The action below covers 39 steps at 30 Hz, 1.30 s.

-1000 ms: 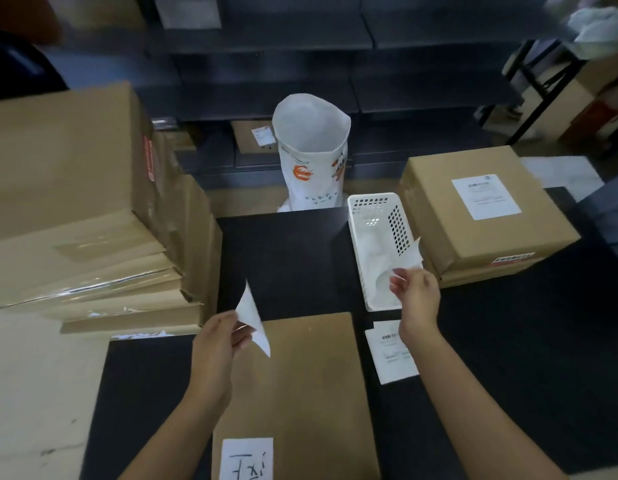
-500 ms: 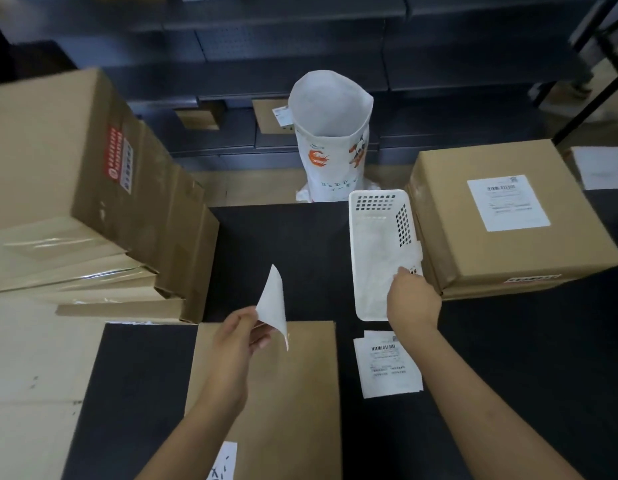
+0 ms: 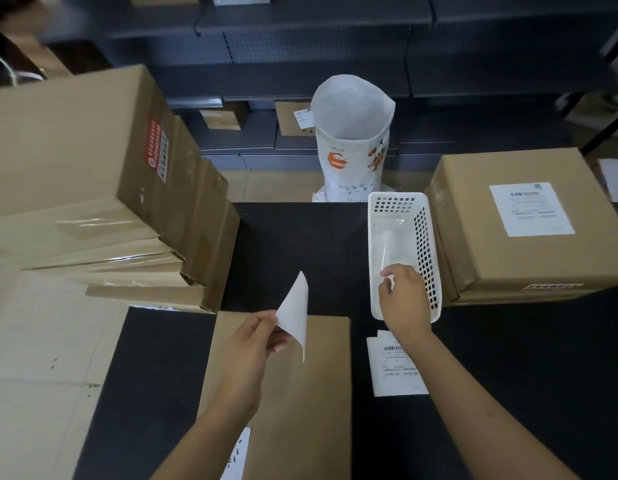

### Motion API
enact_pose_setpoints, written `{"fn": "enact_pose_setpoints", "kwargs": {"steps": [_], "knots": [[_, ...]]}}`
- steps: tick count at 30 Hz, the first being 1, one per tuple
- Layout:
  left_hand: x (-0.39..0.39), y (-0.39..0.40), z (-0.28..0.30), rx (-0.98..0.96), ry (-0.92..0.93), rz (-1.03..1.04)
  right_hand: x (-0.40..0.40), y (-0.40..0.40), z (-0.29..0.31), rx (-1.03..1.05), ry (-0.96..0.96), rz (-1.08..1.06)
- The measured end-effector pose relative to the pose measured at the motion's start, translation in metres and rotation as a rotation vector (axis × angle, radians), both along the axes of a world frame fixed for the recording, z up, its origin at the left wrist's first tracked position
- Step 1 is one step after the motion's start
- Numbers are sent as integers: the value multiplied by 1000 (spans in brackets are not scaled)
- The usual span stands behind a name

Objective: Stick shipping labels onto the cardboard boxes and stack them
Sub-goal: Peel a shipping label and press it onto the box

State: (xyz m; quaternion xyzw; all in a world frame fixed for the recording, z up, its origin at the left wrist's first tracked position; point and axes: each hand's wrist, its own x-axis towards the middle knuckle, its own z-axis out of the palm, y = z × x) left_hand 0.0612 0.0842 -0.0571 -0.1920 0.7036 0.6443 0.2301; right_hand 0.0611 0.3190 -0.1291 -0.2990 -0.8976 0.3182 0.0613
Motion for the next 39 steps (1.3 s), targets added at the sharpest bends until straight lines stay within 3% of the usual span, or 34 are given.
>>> {"fn": "enact_pose_setpoints", "kwargs": {"steps": [5, 10, 13, 16, 19, 22, 24, 27, 29, 32, 35, 39], "knots": [[0, -5, 3, 23, 12, -7, 7, -39, 13, -7, 95, 52], [0, -25, 10, -55, 125, -56, 10, -99, 39, -260, 80, 110], [2, -42, 21, -118, 282, -177, 11, -136, 58, -520, -22, 90], [7, -64, 25, -238, 445, -380, 15, -168, 79, -802, 13, 28], [12, -88, 20, -377, 595, -506, 25, -198, 87, -847, 51, 10], [18, -113, 14, -380, 649, -597, 36, -220, 80, -871, 92, -90], [23, -130, 8, -353, 646, -618, 46, -230, 74, -934, 99, -181], [23, -150, 0, -358, 575, -448, 66, -241, 67, -1029, 81, -244], [18, -157, -4, -411, 439, -363, 79, -244, 65, -1080, 84, -252], [11, -162, -15, -368, 225, -447, 94, -244, 62, -1128, 100, -236], [15, -156, -19, -267, 204, -487, 103, -238, 60, -1076, 63, -186], [23, -142, -23, -330, 277, -461, 105, -223, 56, -866, 3, -153]]}}
